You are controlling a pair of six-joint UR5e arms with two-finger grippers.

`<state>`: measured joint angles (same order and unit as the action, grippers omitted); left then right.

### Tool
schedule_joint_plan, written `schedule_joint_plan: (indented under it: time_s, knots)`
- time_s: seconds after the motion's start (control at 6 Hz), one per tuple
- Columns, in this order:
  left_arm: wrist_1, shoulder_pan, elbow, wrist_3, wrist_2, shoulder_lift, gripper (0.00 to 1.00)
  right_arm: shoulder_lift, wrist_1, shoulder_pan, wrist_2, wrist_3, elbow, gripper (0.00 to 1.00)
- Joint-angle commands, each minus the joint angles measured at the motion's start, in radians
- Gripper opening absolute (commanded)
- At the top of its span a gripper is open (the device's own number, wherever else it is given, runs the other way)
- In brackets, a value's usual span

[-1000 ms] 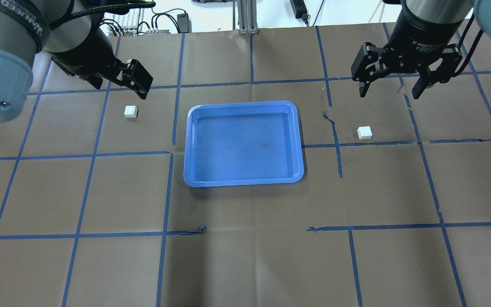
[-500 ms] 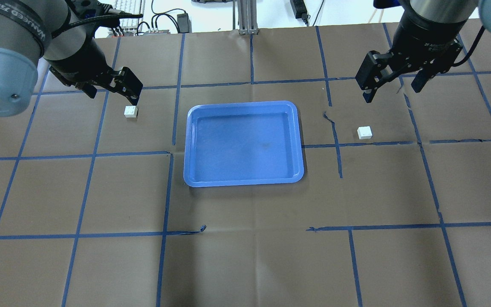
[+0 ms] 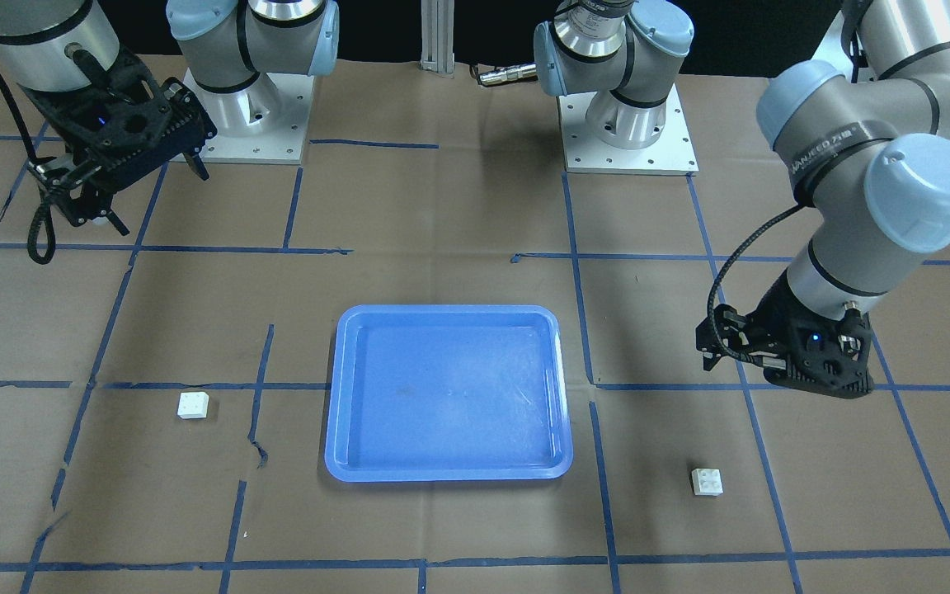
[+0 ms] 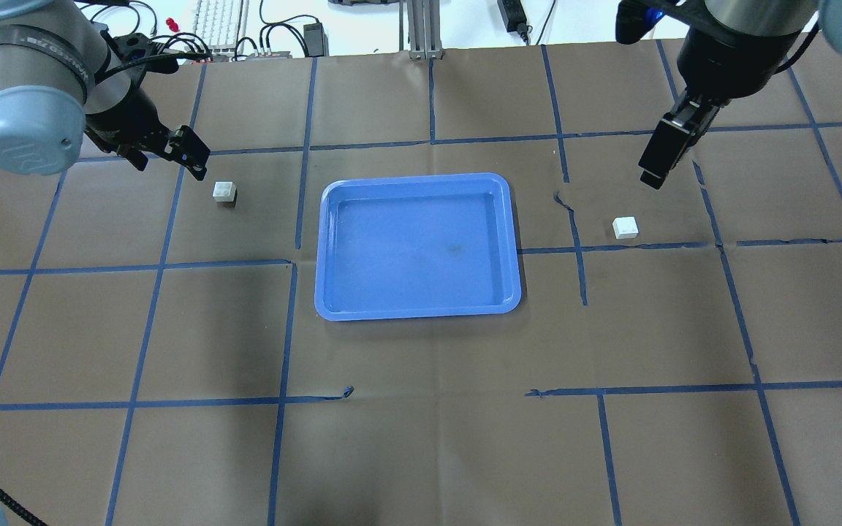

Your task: Assemble white blocks and place on blue tray

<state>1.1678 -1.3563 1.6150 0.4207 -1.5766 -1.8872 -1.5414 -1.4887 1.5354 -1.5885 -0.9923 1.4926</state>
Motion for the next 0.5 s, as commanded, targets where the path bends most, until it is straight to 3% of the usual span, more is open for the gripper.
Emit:
schedule_joint_plan:
  time_s: [0.0, 0.33]
  knots:
    - [-0.039, 0.008, -0.061, -0.093, 0.007, -0.18, 0.99, 0.023, -0.071, -0.023, -0.002, -0.354, -0.003, 1.0]
    - [-0.146, 0.008, -0.064, -0.131, 0.017, -0.291, 0.99, 0.073, -0.079, -0.146, 0.027, -0.767, -0.012, 1.0]
